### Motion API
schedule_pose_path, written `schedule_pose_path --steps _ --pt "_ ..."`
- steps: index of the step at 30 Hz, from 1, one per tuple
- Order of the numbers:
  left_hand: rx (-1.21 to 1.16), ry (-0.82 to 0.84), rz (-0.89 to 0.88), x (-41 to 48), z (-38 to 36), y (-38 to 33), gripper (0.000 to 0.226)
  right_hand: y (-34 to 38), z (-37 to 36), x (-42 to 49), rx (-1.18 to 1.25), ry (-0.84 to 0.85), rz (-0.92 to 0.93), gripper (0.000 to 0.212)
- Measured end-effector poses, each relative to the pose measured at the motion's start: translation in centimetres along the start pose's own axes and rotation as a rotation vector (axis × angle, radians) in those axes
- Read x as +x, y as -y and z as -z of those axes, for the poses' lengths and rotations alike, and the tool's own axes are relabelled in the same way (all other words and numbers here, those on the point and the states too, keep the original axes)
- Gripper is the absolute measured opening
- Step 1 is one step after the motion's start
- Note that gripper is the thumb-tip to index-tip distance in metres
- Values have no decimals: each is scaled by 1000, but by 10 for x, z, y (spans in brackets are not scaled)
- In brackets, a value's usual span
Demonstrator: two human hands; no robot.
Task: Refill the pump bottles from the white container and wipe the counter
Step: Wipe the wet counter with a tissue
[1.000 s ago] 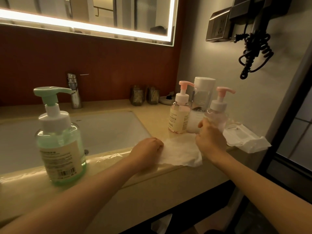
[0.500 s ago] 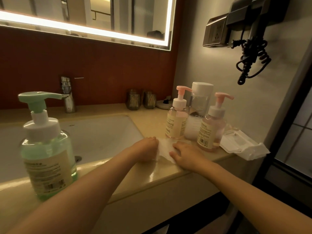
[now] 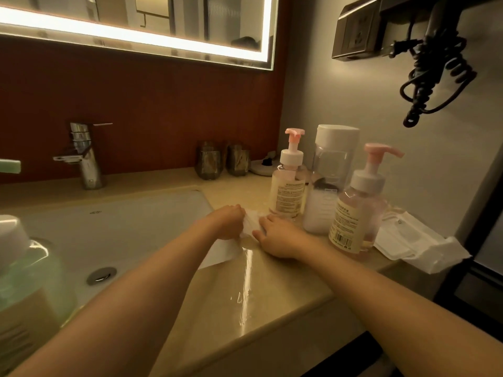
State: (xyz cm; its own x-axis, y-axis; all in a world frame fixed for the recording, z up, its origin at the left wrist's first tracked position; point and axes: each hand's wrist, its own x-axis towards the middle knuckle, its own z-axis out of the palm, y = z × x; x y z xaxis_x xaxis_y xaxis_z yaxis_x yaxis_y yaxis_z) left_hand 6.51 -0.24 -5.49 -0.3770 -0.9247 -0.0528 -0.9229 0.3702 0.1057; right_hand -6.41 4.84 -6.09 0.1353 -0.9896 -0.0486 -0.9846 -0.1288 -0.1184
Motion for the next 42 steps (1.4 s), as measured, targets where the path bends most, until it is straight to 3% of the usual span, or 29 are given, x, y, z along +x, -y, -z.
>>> schedule_pose_path --steps 11,27,31,35,37,42 --pt "-30 32 29 19 7 7 46 -1 2 29 -41 167 -44 60" --pt "-17 98 -133 -128 3 -36 40 -6 -1 -120 -53 203 -15 59" --pt "-17 76 -69 -164 3 -39 43 7 5 -139 12 97 -21 55" --pt "-108 -178 -12 -201 3 -21 57 43 7 -144 255 -246 65 50" --pt "25 -272 39 -219 -2 2 51 70 2 -144 349 -285 158 48" --pt "311 -299 136 -259 -5 35 32 121 -10 -139 390 -278 270 45"
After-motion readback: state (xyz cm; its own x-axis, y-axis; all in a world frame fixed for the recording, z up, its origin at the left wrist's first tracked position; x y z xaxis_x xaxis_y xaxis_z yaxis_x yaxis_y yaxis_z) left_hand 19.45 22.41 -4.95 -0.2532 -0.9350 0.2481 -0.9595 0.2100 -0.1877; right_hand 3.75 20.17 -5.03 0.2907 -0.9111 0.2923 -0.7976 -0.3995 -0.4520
